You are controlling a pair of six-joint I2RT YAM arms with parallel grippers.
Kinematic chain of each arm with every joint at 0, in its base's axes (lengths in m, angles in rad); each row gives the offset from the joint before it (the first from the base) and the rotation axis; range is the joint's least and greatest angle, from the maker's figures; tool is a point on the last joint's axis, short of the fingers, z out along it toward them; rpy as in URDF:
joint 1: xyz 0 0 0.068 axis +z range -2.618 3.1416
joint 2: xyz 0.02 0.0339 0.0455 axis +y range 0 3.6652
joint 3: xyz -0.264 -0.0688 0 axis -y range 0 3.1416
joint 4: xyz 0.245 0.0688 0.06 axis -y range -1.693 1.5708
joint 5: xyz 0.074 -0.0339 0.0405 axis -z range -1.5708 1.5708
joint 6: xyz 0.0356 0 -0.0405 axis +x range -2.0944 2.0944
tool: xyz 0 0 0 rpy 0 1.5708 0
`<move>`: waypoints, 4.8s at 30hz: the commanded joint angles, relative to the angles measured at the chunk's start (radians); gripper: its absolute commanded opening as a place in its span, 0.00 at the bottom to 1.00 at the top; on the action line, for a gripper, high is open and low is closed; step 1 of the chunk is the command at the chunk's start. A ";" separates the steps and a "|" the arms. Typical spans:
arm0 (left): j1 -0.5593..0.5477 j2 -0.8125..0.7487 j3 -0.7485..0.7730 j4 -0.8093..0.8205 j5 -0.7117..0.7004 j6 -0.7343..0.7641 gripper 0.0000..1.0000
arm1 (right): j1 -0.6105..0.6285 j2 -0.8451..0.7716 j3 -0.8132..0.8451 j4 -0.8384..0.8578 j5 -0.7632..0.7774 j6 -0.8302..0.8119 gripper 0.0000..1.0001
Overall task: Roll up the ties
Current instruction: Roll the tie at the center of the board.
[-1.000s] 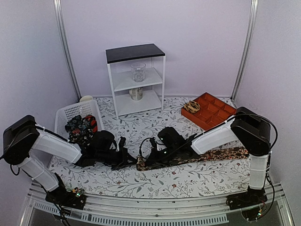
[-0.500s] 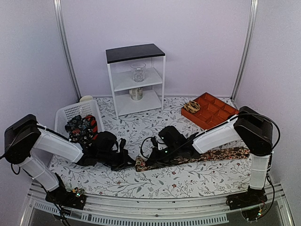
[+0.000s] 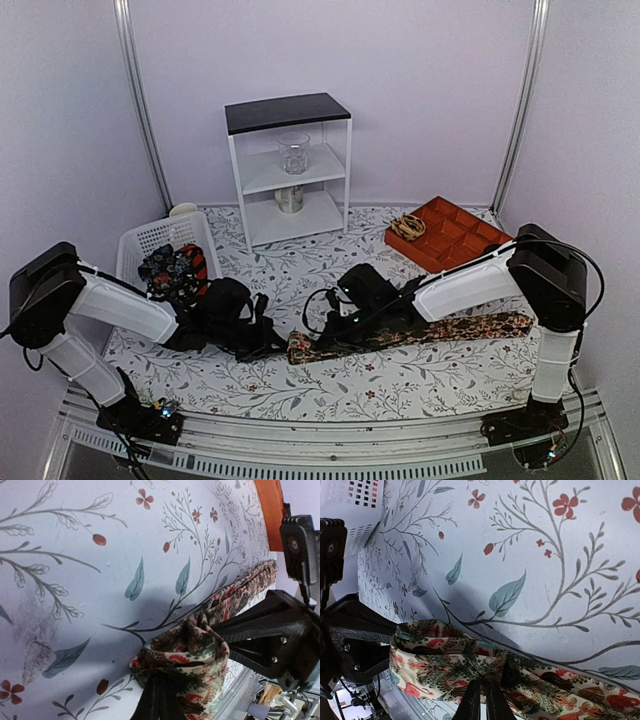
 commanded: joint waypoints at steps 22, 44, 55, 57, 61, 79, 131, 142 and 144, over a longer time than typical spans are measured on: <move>-0.023 0.015 0.066 -0.010 -0.007 0.047 0.00 | 0.016 0.088 0.105 0.107 -0.116 0.068 0.06; -0.080 0.076 0.174 -0.030 -0.004 0.115 0.00 | -0.006 -0.039 -0.066 0.155 0.019 0.041 0.07; -0.094 0.133 0.226 -0.030 -0.003 0.120 0.00 | -0.021 -0.147 -0.195 0.159 0.118 0.056 0.11; -0.099 0.144 0.238 -0.027 0.000 0.121 0.00 | -0.026 -0.178 -0.216 0.152 0.138 0.055 0.11; -0.104 0.184 0.270 -0.008 0.007 0.121 0.00 | -0.029 -0.230 -0.243 0.152 0.161 0.057 0.16; -0.122 0.211 0.325 0.007 -0.022 0.098 0.00 | -0.029 -0.107 -0.205 0.180 0.066 0.062 0.31; -0.088 0.125 -0.054 0.383 -0.094 1.368 0.64 | -0.046 -0.041 -0.202 0.259 0.026 -0.020 0.15; -0.079 0.205 0.013 0.339 -0.017 1.410 0.60 | -0.046 -0.045 -0.202 0.258 0.020 -0.013 0.14; -0.078 0.206 0.016 0.320 0.001 1.427 0.54 | -0.046 -0.046 -0.205 0.257 0.017 -0.011 0.15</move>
